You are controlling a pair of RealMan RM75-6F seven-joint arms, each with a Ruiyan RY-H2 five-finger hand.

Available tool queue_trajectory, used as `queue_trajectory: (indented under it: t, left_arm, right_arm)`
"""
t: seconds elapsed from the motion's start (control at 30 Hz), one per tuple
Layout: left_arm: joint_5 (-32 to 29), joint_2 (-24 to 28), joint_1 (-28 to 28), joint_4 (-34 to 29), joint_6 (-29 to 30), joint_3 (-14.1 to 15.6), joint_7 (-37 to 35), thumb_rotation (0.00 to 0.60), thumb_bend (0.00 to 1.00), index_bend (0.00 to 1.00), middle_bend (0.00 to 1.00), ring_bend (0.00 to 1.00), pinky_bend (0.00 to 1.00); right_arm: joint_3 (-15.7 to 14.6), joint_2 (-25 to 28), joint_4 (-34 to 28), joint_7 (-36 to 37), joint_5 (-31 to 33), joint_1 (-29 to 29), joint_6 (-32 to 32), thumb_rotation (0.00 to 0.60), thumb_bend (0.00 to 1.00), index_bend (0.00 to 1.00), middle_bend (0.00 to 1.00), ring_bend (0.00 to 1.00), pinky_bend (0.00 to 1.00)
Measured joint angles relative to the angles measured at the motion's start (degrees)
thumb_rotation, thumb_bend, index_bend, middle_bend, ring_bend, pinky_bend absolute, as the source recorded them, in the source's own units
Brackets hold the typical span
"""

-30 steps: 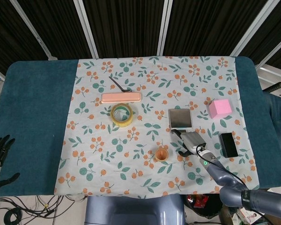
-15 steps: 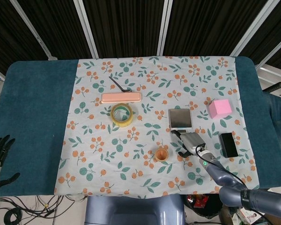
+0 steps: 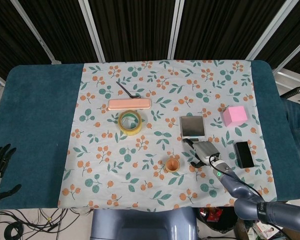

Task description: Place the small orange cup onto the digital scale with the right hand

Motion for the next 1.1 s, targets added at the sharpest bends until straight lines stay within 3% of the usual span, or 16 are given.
queue_trajectory:
  t: [0.47,0.8,1.1]
  left_arm:
    - [-0.1,0.0,0.0,-0.1,-0.1,0.0,0.0,0.600,0.12,0.00,0.00,0.00,0.05]
    - [0.0,0.0,0.0,0.0,0.0,0.0,0.1,0.600,0.12,0.00,0.00,0.00,0.05]
    - [-0.1,0.1,0.0,-0.1,-0.1,0.0,0.1,0.600,0.12,0.00,0.00,0.00,0.06]
  right_arm:
    - [-0.3,0.3,0.1,0.1,0.2,0.2,-0.5,0.600,0.26,0.12,1.00,1.00,1.00]
    - [-0.7,0.4,-0.1,0.0,0.0,0.3,-0.8,0.600,0.26,0.24,1.00,1.00,1.00]
    - [-0.9,0.3,0.1,-0.3,0.1,0.5,-1.0,0.600,0.26,0.25,1.00,1.00,1.00]
